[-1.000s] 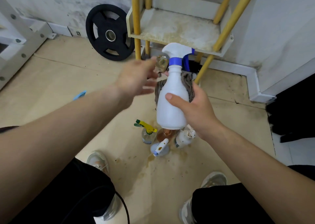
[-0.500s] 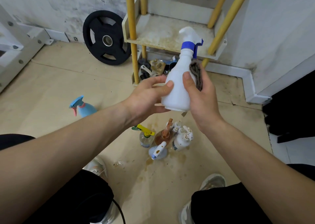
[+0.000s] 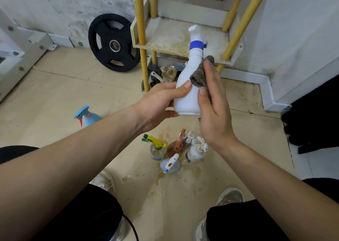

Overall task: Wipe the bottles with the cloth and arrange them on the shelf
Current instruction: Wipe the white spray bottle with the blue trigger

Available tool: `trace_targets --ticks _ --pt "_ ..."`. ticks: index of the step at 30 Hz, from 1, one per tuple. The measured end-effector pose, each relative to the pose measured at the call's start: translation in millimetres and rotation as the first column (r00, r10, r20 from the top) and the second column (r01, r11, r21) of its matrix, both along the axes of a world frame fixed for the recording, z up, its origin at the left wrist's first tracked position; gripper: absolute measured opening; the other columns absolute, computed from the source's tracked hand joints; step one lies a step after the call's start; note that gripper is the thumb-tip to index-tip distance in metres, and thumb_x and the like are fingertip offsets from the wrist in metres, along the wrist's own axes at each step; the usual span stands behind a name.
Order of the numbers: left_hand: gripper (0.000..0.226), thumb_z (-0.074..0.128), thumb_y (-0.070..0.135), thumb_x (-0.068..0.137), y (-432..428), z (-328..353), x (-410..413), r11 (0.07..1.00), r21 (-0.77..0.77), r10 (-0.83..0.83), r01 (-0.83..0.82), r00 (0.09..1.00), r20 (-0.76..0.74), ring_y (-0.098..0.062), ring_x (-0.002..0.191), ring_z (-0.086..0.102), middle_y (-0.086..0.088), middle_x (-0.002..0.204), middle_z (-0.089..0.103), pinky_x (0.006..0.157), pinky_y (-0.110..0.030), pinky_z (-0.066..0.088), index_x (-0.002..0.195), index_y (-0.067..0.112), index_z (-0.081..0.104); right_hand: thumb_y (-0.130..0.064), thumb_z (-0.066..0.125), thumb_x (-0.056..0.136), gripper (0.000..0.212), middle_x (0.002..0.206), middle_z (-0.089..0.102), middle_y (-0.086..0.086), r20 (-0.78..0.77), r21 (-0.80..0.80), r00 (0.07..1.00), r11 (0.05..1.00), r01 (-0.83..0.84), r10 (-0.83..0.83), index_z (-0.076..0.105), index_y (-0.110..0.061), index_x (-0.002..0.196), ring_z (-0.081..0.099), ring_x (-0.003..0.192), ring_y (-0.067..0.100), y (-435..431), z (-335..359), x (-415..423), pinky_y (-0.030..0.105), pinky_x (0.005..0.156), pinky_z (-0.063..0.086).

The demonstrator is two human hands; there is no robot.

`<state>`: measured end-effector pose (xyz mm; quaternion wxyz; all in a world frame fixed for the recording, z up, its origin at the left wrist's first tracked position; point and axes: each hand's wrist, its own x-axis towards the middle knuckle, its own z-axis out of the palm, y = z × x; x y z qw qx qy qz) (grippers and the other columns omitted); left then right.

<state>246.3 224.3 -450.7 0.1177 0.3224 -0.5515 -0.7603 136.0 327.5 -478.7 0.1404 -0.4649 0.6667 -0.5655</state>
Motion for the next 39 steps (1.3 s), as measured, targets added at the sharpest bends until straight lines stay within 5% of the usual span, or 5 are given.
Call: trace_targets --ticks 8,16,26,34,39 --pt "0.042 0.063 0.042 0.097 -3 9 -1 0.982 0.052 0.185 -0.184 0.983 -0.009 -0.029 0.101 0.073 -0.013 0.113 0.075 0.089 -0.047 0.060 0.119 0.006 0.069 -0.021 0.055 0.100 0.063 0.168 0.023 0.001 -0.025 0.057 0.999 0.997 -0.046 0.048 0.031 -0.021 0.158 0.017 0.155 0.005 2 1 10 0.018 0.121 0.021" --pt "0.052 0.049 0.000 0.100 -3 5 2 0.902 -0.402 0.154 -0.154 0.988 -0.032 -0.020 0.089 0.069 0.003 0.133 0.061 0.070 -0.023 0.060 0.145 0.023 0.054 -0.033 0.055 0.099 0.039 0.134 0.065 -0.003 0.540 -0.015 0.840 0.997 0.072 -0.052 0.059 -0.026 0.137 0.062 0.125 0.019 -5 10 -15 0.060 0.103 0.051" --pt "0.097 0.081 0.066 0.063 -22 -4 10 0.165 -0.967 0.030 0.196 0.979 0.203 -0.027 0.118 0.048 0.000 0.137 0.049 0.098 -0.047 0.046 0.148 0.035 0.045 -0.039 0.047 0.105 0.041 0.129 0.066 0.020 0.760 0.112 0.643 0.994 0.016 -0.096 0.064 -0.009 0.127 0.068 0.109 0.043 0 20 -19 0.059 0.069 0.060" --pt "0.080 0.088 0.053 0.069 -15 0 8 0.463 -0.871 -0.143 0.163 0.984 0.108 -0.012 0.118 0.056 0.013 0.126 0.061 0.097 -0.042 0.050 0.137 0.032 0.052 -0.042 0.058 0.093 0.057 0.141 0.062 0.010 0.778 0.104 0.610 0.989 0.108 -0.148 0.056 -0.014 0.143 0.064 0.123 0.032 -4 15 -18 0.039 0.074 0.059" --pt "0.063 0.089 0.051 0.067 -10 1 5 0.622 -0.772 -0.105 0.132 0.991 0.085 0.005 0.111 0.057 0.028 0.114 0.063 0.097 -0.027 0.049 0.122 0.046 0.057 -0.020 0.045 0.105 0.025 0.106 0.071 -0.005 0.404 -0.054 0.913 0.995 0.089 -0.060 0.068 -0.014 0.114 0.065 0.099 0.007 -1 25 -18 0.026 0.085 0.050"
